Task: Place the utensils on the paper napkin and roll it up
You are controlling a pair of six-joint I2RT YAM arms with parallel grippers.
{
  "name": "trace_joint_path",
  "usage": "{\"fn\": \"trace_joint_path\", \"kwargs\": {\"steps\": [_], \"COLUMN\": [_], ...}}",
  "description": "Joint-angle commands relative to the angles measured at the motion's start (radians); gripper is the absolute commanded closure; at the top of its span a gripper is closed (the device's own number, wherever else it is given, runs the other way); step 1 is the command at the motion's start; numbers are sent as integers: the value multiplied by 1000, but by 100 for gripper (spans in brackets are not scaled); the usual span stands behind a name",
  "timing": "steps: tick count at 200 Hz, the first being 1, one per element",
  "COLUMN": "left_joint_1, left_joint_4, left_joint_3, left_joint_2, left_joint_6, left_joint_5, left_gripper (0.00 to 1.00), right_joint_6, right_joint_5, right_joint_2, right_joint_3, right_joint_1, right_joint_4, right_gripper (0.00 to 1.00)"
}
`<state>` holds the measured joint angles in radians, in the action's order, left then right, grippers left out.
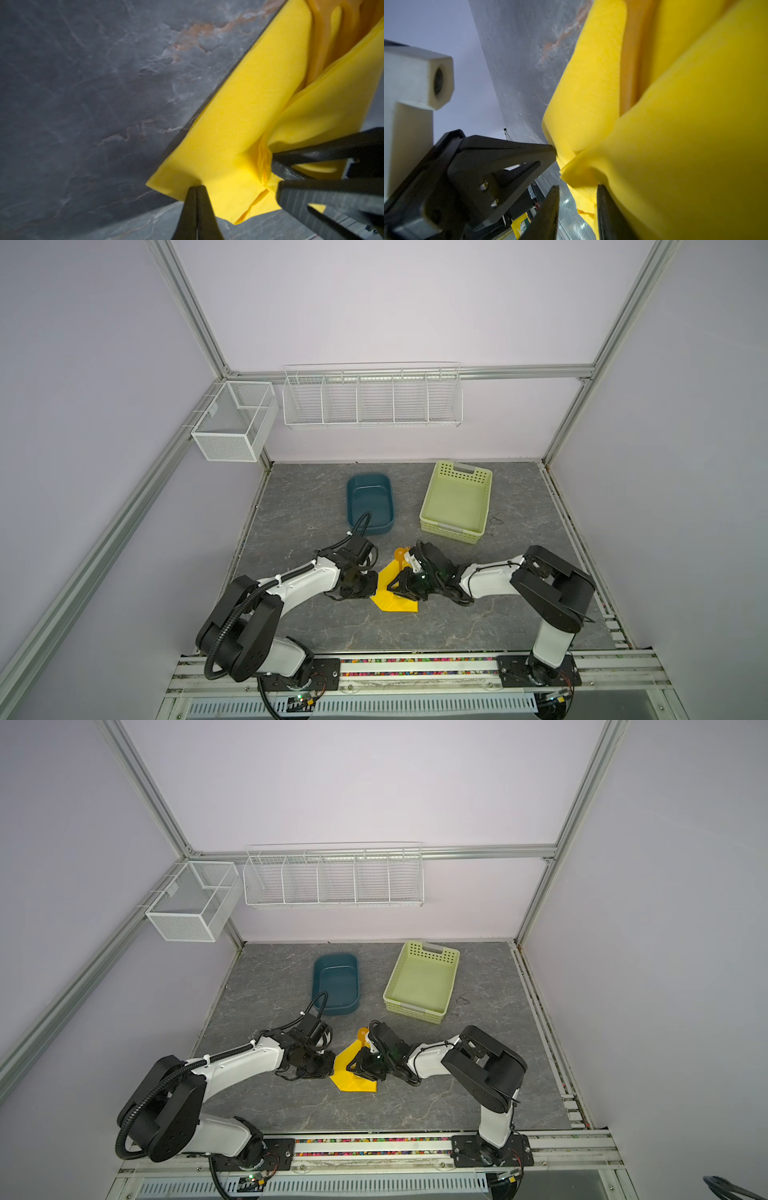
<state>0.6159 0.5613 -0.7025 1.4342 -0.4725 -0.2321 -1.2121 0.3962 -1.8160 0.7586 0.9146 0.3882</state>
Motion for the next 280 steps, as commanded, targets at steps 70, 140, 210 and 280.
{"fn": "trace_joint_path", "kwargs": {"steps": [70,140,210,280], "left_joint_1": [10,35,35,35], "left_joint_4": [-118,-146,-92,-59], "left_joint_3": [-79,-68,-50,-73], "left_joint_2": [-16,68,99,93], "left_joint_6": [-76,-73,-31,-13], "left_joint_5": [-203,-202,-109,-90], "left_gripper": [98,99,100,100], "right_joint_6": [-40,-38,-34,-33], "right_joint_5": [-24,-23,-25,-25], "right_joint_2": [-28,-31,-31,-32], "right_joint_3": [-22,-15,-11,-10], "right_joint_1": [9,8,8,8], "right_joint_4": [-20,-34,-48,-60], "right_gripper": [68,70,73,83]}}
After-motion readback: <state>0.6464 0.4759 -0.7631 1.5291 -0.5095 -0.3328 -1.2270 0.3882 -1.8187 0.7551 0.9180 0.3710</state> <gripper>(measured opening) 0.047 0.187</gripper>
